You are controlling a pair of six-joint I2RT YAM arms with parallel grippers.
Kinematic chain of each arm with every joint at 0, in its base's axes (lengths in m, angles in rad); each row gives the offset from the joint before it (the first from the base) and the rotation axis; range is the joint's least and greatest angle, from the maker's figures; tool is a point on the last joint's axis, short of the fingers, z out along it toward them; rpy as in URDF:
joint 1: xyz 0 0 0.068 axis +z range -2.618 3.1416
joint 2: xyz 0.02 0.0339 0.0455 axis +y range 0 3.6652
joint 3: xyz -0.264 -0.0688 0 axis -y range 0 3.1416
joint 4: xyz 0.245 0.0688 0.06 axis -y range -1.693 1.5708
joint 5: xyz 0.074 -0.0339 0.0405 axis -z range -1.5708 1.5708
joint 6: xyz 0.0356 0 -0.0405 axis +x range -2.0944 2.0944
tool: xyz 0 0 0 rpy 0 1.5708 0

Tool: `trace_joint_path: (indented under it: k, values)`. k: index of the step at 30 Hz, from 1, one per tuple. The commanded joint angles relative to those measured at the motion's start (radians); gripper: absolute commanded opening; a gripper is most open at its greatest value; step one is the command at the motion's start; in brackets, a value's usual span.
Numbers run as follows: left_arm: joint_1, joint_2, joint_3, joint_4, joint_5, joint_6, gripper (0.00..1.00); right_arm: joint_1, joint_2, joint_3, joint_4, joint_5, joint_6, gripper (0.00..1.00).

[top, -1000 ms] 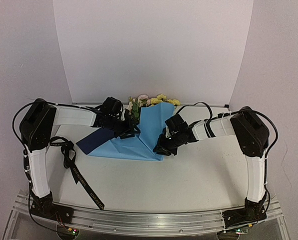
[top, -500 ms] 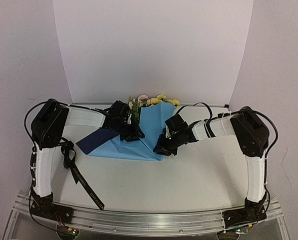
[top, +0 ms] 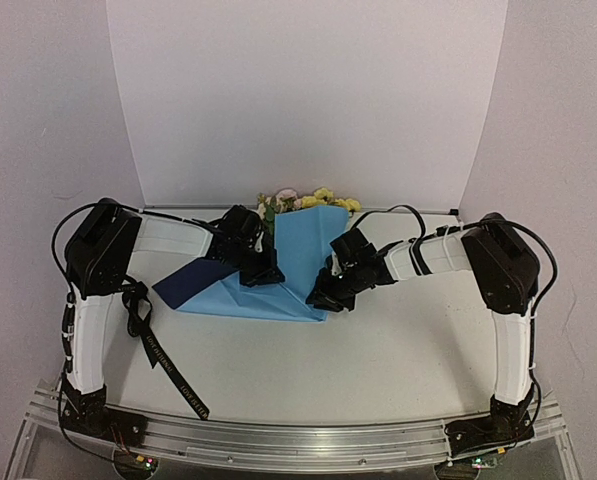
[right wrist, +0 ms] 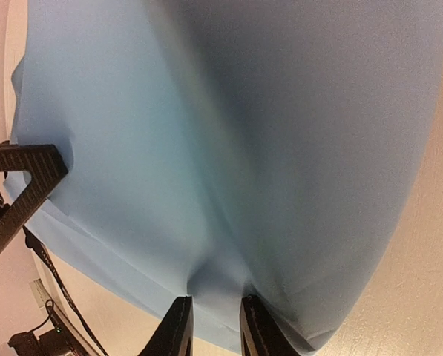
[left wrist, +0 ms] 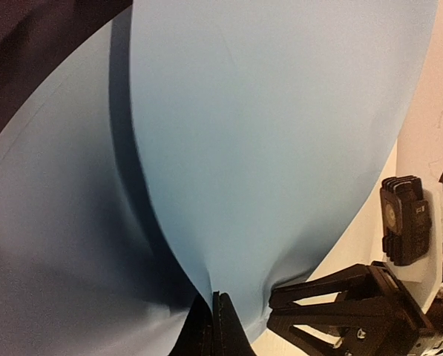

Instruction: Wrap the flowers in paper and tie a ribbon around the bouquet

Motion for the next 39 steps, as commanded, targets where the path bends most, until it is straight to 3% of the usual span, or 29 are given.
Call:
trace_joint_path:
  k: [1, 10, 22, 30, 35, 39]
  values:
    - [-0.003, -0.069, -0.045, 0.023, -0.019, 0.019, 0.0, 0.005, -0.066, 0.024, -0.014, 0.012, -0.02, 0.27]
    - [-0.002, -0.072, -0.077, 0.029, -0.032, 0.027, 0.0, 0.023, -0.093, -0.005, -0.053, 0.04, -0.042, 0.28]
    - [-0.003, -0.065, -0.068, 0.005, -0.052, 0.042, 0.0, 0.033, 0.0, -0.018, -0.104, 0.086, -0.013, 0.25]
    - [-0.003, -0.115, -0.062, -0.003, -0.057, 0.086, 0.26, 0.047, 0.045, 0.027, -0.205, 0.158, -0.029, 0.24]
    - [-0.005, -0.16, -0.016, -0.063, -0.087, 0.137, 0.28, 0.052, 0.051, 0.039, -0.233, 0.178, -0.037, 0.24]
    - [-0.026, -0.168, 0.044, -0.116, -0.107, 0.173, 0.22, 0.055, 0.053, 0.044, -0.241, 0.181, -0.04, 0.24]
